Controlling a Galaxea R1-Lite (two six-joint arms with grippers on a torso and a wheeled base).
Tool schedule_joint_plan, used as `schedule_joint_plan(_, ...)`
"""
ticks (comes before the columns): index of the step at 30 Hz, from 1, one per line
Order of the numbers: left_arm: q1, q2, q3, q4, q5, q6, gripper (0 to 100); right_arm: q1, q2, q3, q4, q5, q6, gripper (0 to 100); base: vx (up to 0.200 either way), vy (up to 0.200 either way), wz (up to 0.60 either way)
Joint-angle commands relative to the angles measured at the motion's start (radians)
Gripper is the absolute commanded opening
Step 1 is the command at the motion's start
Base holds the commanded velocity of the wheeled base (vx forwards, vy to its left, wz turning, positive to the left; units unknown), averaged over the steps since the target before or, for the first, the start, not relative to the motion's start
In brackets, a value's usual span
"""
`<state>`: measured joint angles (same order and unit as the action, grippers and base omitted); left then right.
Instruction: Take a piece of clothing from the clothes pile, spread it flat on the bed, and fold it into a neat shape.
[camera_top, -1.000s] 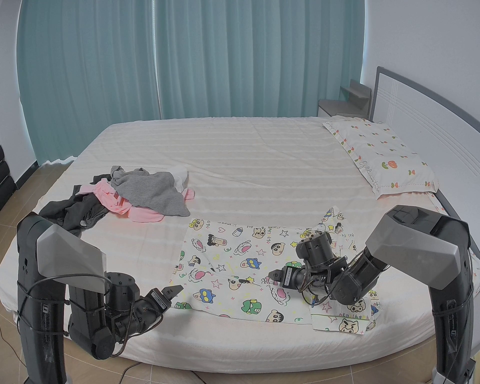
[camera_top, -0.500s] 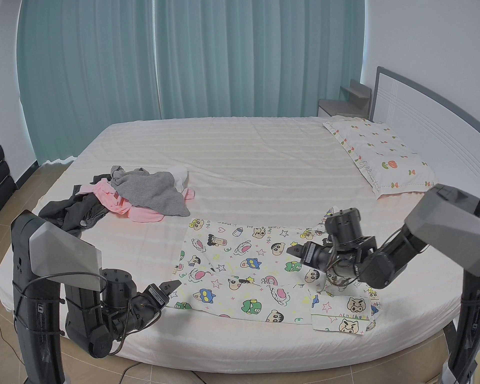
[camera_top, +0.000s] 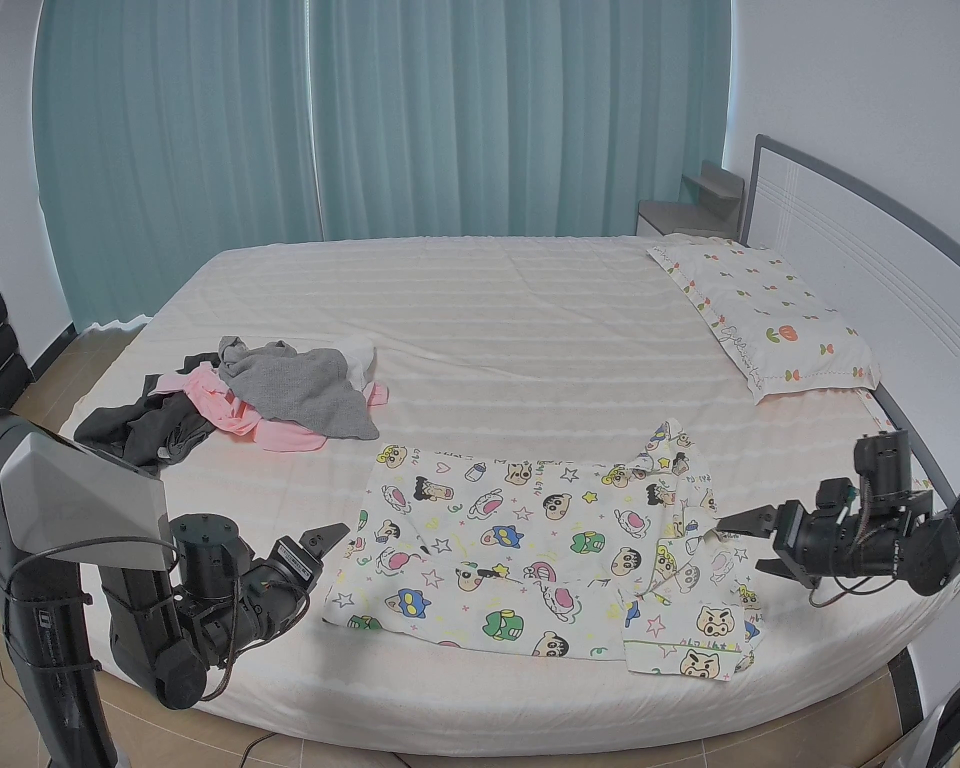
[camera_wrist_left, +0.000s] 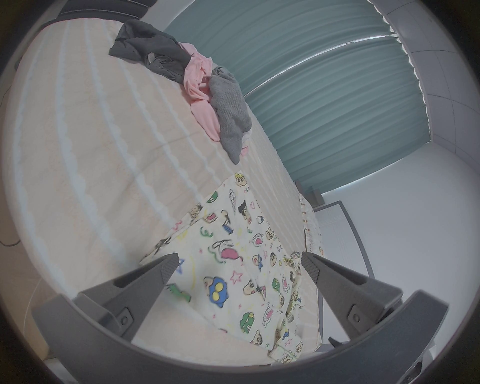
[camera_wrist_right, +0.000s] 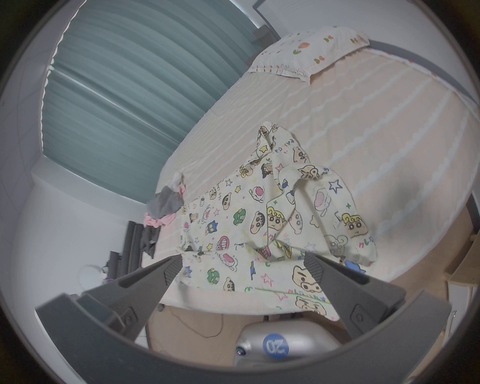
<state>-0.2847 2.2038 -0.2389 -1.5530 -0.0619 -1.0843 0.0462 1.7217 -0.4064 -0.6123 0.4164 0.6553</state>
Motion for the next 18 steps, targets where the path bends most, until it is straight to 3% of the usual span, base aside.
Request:
schedule_joint_plan(1,-0.014,-0.026,0.021,-0.018,-0.004,-0.005,100,-0.101,-0.025,0.063,-0.001,0.044,-0.054,100,0.0,0.0,0.0)
schedule_joint_plan(5,-0.016,-0.019,0.024,-0.018,-0.013,0.017,100,-0.12,-0.019,0.07,-0.001,0.047,-0.068,100,0.0,0.0,0.0)
schedule_joint_plan(16,-0.037,0.019,0.029,-0.018,-0.072,0.188,100,-0.123,-0.004,0.087,0.0,0.094,-0.109,100,0.0,0.0,0.0)
schedule_joint_plan(17,-0.048,0.007,0.03,-0.012,-0.072,0.262,100,-0.123,-0.001,0.097,0.0,0.094,-0.121,100,0.0,0.0,0.0)
schedule_joint_plan(18,-0.048,0.005,0.03,-0.012,-0.073,0.273,100,-0.123,-0.001,0.098,0.0,0.096,-0.121,100,0.0,0.0,0.0)
